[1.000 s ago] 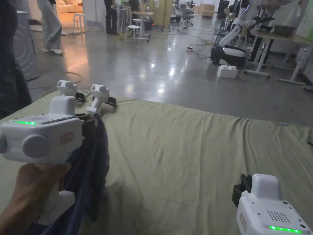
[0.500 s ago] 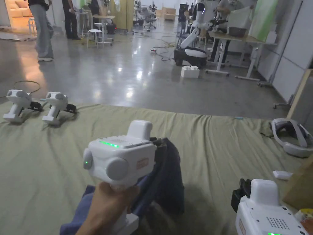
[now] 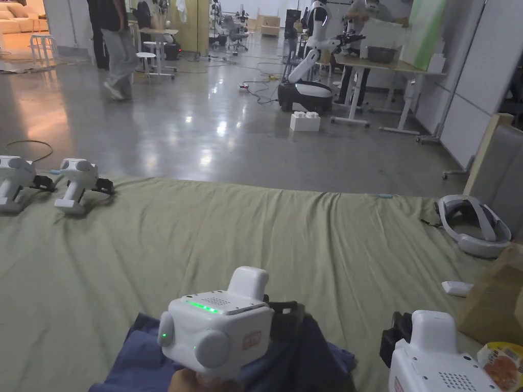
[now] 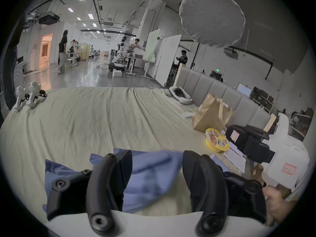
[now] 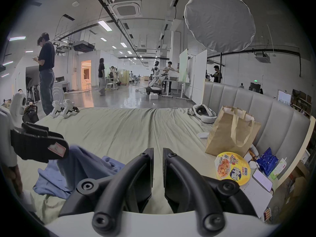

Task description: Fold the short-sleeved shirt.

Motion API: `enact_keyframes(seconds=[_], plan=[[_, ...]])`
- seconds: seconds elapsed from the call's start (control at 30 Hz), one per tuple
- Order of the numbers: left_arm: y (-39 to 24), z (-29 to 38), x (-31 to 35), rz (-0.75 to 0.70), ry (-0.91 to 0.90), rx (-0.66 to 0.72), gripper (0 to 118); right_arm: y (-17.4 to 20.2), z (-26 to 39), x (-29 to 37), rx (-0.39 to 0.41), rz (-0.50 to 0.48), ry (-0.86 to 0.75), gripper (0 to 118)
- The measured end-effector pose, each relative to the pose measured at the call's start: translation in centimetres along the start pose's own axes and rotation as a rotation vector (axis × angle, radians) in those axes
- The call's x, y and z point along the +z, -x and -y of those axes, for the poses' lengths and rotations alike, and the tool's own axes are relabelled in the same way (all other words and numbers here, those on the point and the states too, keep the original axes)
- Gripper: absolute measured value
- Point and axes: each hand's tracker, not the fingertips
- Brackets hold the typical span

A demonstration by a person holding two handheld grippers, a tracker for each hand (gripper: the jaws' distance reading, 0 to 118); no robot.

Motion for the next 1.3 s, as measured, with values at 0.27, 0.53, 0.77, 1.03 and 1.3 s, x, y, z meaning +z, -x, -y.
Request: enact_keyframes(seconds=[0.27,0.53,0.77,1.03,1.3], plan=[[3.9,-1.2,7.2,-0.279,-0.213,0.012,70,3.3,-2.0,0.1,0.011,-0.063,-0.064,14],[7.2,1.5,12.2,-0.502,-0.291,-0.017,15,5.9,-2.1,0.7,0.008,-0.079,-0.143,14],[8.7,3.9,13.4,-0.586,-0.314,-0.028,2,6.6,-2.3,1.6,-0.028,-0.074,-0.234,14],[14.1,6.4,11.9,-0.557,-0.114,0.124,2,7.0,-1.6,0.4,-0.007,-0.1,-0.175,14],[22.3,3.8,4.5,-0.504,0.122,0.191,2,6.4,0.3,-1.3,-0.004,-0.096,-0.074,14]])
